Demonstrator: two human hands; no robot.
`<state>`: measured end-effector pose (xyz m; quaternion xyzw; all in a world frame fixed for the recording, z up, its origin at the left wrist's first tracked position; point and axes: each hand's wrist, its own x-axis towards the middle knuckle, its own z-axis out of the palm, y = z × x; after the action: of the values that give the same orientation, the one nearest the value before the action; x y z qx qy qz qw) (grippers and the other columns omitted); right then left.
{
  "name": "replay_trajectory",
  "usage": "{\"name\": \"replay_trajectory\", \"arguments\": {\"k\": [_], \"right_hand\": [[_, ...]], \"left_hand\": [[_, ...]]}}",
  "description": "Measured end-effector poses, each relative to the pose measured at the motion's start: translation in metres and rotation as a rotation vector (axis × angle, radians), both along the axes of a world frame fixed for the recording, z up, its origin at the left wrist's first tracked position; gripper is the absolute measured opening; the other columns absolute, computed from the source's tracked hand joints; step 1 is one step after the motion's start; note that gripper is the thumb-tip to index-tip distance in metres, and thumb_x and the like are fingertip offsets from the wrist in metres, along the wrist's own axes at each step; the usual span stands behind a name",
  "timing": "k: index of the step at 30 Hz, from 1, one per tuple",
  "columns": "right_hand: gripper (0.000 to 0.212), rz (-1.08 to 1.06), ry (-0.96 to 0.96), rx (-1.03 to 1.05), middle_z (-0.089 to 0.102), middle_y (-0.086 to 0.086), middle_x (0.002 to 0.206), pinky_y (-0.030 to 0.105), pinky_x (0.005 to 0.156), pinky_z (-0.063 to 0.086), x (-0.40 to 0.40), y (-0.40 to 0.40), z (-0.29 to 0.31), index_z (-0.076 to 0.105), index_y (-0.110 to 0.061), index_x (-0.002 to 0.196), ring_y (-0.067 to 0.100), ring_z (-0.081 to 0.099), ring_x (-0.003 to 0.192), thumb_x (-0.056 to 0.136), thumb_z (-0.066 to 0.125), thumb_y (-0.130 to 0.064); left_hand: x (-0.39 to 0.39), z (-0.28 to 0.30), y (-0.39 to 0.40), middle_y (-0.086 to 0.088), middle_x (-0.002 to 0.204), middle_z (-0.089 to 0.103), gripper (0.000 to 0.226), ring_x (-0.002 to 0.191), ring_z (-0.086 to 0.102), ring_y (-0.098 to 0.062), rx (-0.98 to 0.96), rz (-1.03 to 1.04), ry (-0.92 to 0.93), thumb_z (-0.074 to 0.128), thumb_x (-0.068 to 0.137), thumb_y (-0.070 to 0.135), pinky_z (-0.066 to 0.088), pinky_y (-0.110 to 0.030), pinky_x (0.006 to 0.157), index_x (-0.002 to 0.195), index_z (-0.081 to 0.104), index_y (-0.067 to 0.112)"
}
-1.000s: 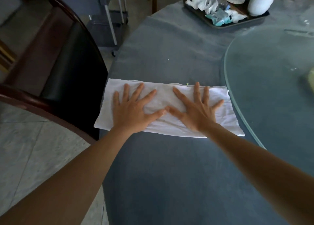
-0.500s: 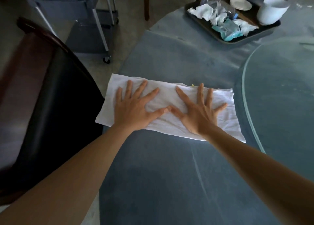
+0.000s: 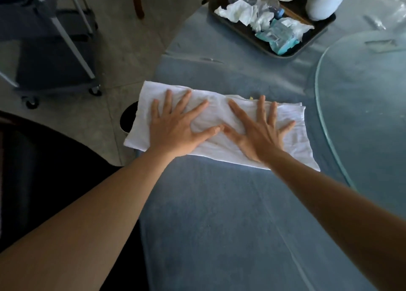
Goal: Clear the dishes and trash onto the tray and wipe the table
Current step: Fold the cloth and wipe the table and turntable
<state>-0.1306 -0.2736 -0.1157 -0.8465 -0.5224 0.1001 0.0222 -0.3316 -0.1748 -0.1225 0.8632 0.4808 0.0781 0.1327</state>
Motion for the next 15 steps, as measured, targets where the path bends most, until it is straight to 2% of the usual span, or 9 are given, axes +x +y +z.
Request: {"name": "replay_trajectory", "arguments": {"k": [15], "right_hand": [[0.075, -0.137, -0.033, 0.019, -0.022, -0.001, 0.171, 0.084, 0.109, -0.009, 0.016, 0.036, -0.005, -0.009, -0.08, 0.14, 0.034, -0.023, 0.156, 0.071, 0.007, -0.104]], "left_hand": [[0.027, -0.004, 0.063, 0.016, 0.17, 0.002, 0.09, 0.157, -0.006, -0.03, 0.034, -0.185, -0.004, 0.013, 0.073, 0.1, -0.001, -0.059, 0.123, 0.153, 0.014, 0.059]]}}
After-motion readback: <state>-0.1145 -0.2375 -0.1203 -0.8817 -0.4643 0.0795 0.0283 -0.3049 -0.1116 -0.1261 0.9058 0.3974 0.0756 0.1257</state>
